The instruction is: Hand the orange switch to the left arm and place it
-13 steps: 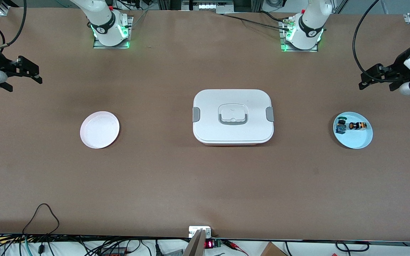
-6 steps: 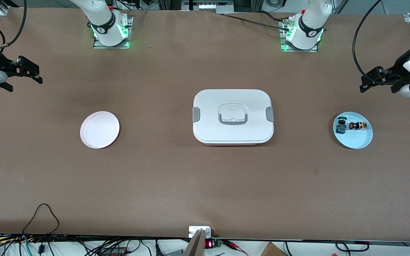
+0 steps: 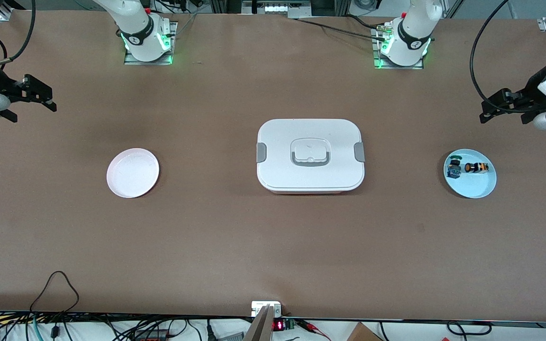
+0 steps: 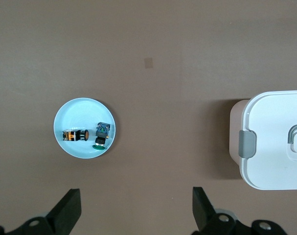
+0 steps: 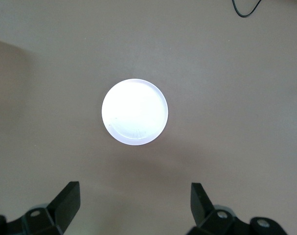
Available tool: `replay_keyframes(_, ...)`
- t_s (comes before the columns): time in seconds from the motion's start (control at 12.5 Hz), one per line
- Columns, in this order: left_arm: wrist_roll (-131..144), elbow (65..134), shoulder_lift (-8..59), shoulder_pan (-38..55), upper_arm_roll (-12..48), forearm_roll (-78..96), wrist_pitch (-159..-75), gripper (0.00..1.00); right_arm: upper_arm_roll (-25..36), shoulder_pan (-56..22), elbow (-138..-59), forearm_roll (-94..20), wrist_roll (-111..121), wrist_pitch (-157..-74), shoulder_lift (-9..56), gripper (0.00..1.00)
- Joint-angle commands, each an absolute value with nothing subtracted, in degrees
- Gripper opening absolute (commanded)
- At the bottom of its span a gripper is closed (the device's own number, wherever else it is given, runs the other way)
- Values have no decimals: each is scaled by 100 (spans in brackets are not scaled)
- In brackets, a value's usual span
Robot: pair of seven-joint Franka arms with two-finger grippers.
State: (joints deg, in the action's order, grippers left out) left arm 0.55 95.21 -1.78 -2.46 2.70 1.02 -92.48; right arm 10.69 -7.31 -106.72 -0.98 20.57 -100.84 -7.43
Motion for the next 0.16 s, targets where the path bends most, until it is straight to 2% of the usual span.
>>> replay_keyframes(0.0,70,9396,-176,-290,316,-9,-9114,100,1081,-721,-10591,-193,2109,-10020,-729,100)
replay_keyframes(0.08,70,9396,-184,-290,308,-9,-9114,100,1081,-721,-10591,-193,2109,-10020,-729,100)
